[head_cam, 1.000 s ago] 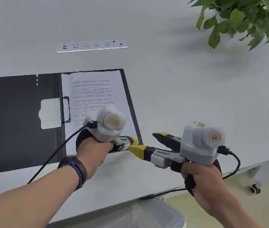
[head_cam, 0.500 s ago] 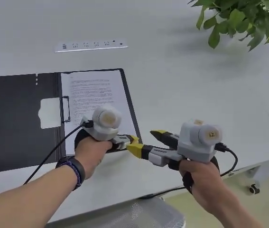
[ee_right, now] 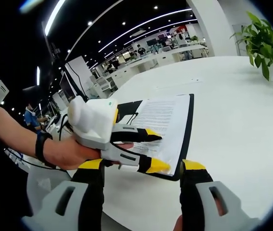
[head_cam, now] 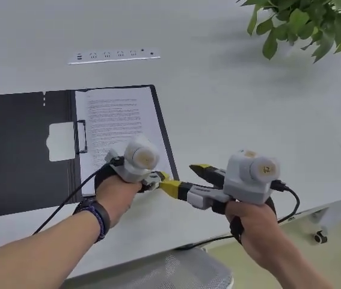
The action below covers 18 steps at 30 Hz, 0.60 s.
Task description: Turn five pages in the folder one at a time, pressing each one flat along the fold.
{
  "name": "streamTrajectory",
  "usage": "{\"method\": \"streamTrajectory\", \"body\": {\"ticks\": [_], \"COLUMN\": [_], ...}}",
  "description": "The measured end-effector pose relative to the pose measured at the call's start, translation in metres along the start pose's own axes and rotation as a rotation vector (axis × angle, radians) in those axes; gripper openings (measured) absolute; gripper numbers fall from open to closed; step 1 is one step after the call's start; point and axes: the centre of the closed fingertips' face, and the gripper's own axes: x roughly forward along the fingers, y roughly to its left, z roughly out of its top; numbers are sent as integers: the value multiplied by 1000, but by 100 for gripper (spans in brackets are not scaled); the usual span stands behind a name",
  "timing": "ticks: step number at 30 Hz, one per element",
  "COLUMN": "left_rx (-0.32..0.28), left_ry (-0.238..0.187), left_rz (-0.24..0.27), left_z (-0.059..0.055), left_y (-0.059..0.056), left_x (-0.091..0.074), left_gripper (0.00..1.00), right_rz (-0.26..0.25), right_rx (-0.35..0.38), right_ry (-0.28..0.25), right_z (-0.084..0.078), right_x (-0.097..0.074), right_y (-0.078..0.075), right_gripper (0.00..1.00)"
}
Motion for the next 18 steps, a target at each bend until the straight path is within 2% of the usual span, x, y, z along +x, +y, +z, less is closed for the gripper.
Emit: {"method": "streamTrajectory", "body": {"ticks": [3, 9, 18], "left_rx": [-11, -25, -102], "left_ry": [-2, -7, -33], "left_rz": [1, 2, -3], "left_z": [0, -2, -5], "left_y": [5, 7, 13], "left_x": [-2, -6, -11], "left_gripper": [45, 39, 28], "right_rz": [7, 23, 43], "right_rx": [-6, -3, 41], "right_ry": [11, 19, 4], "right_z": [-2, 1, 16], "right_x": [5, 19, 47], "right_y": [-2, -6, -20], "right_gripper": [62, 61, 58]}}
